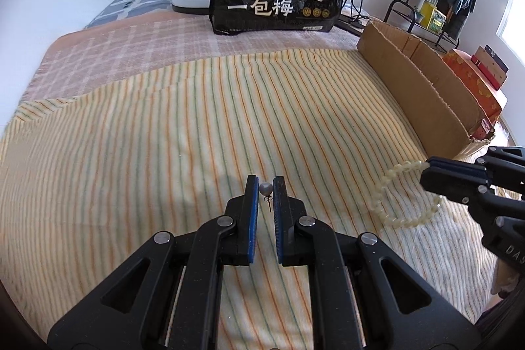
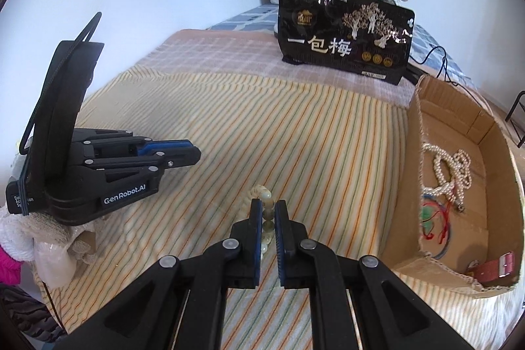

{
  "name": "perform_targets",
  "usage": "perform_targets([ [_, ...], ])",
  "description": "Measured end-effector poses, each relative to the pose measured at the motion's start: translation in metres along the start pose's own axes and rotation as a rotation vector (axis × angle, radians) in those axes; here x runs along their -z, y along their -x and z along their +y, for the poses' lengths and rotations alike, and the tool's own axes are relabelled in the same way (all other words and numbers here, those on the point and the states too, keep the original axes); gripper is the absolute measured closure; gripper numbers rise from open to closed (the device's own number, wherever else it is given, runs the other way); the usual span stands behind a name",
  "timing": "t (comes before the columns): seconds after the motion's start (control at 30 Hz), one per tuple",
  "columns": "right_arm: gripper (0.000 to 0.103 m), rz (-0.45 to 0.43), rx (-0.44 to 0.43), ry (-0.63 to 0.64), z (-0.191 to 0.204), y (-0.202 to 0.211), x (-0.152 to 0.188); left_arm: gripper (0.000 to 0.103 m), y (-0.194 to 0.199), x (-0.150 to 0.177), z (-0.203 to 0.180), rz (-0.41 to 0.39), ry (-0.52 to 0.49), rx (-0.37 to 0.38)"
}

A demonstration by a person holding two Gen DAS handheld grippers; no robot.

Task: Organize jewelry
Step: 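Lift the pearl with the left gripper while the right gripper lifts the bead bracelet, then carry the pearl and the bead bracelet over the box with both grippers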

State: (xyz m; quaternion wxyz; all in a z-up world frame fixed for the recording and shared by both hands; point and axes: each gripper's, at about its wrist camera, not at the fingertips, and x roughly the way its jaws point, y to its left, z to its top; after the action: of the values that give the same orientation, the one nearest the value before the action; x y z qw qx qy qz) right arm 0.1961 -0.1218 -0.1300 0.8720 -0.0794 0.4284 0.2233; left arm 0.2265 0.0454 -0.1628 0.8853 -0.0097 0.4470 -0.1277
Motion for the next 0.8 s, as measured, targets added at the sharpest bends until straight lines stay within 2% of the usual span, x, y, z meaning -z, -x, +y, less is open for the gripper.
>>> perform_targets([
  [0.37, 0.098, -0.054, 0.032, 0.021, -0.006, 0.042, -0.002, 0.096, 0.032, -0.003, -0.011, -0.034, -0.007, 0.007],
  [0.8, 0.098, -0.130, 0.070, -0.025, -0.036, 0.091, -0.005, 0.096, 0.057, -0.018, -0.052, -0.079, -0.018, 0.067],
])
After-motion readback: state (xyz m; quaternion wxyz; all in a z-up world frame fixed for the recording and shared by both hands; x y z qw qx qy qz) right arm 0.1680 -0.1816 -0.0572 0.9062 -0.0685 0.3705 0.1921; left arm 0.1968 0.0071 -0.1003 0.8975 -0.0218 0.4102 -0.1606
